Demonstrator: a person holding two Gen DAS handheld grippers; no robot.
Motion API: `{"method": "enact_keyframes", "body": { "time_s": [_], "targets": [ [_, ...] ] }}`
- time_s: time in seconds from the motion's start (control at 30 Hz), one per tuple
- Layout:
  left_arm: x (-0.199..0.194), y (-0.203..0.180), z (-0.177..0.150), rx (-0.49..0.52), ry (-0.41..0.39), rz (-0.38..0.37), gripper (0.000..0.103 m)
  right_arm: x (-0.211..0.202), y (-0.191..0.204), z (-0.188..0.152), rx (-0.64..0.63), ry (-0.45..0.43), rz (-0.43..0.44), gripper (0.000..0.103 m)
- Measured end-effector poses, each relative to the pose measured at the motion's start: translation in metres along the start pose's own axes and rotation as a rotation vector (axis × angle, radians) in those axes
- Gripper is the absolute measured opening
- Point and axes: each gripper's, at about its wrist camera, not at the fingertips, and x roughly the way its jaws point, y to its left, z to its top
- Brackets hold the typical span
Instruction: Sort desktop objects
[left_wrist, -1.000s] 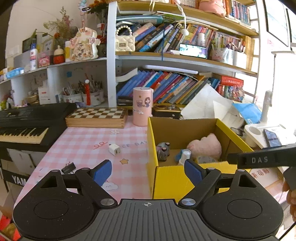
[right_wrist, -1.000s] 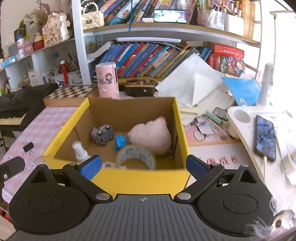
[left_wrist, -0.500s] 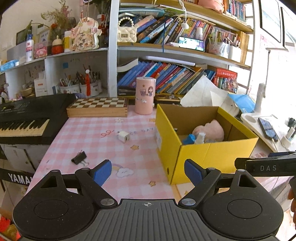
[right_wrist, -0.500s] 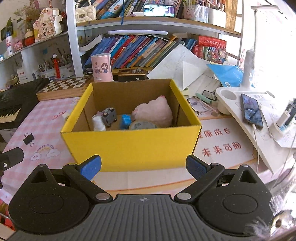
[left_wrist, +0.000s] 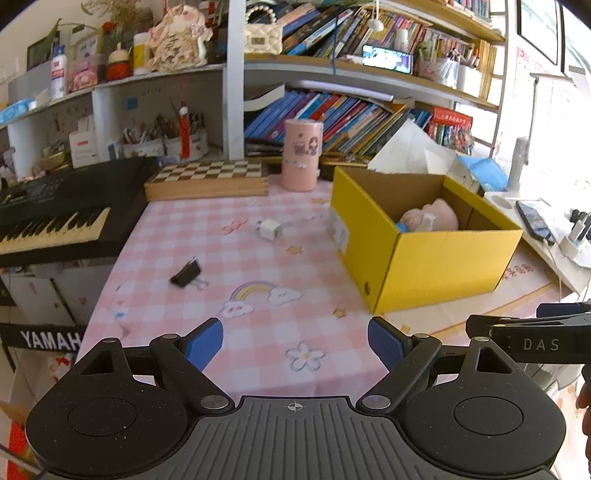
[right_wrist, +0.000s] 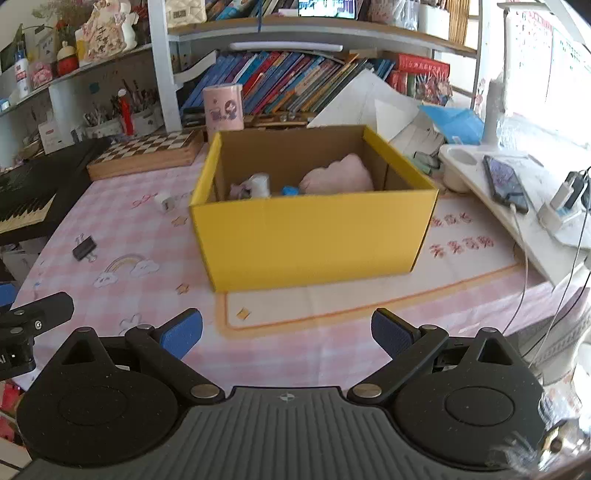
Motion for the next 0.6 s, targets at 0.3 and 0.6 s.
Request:
{"method": "enact_keyframes", "body": {
  "time_s": [0.3,0.6],
  "targets": [
    [-0.012,0.028,-0.012,-0.025,0.025,0.028,0.088,-0.005,0.037,-0.016,-0.026,0.045,0.041,0.099],
    [-0.024,0.055,-0.019,-0.067,0.028,0.077,0.088,-0.009,0.065,-0.018,-0.069,0.037,0.081,0.099]
  ]
}}
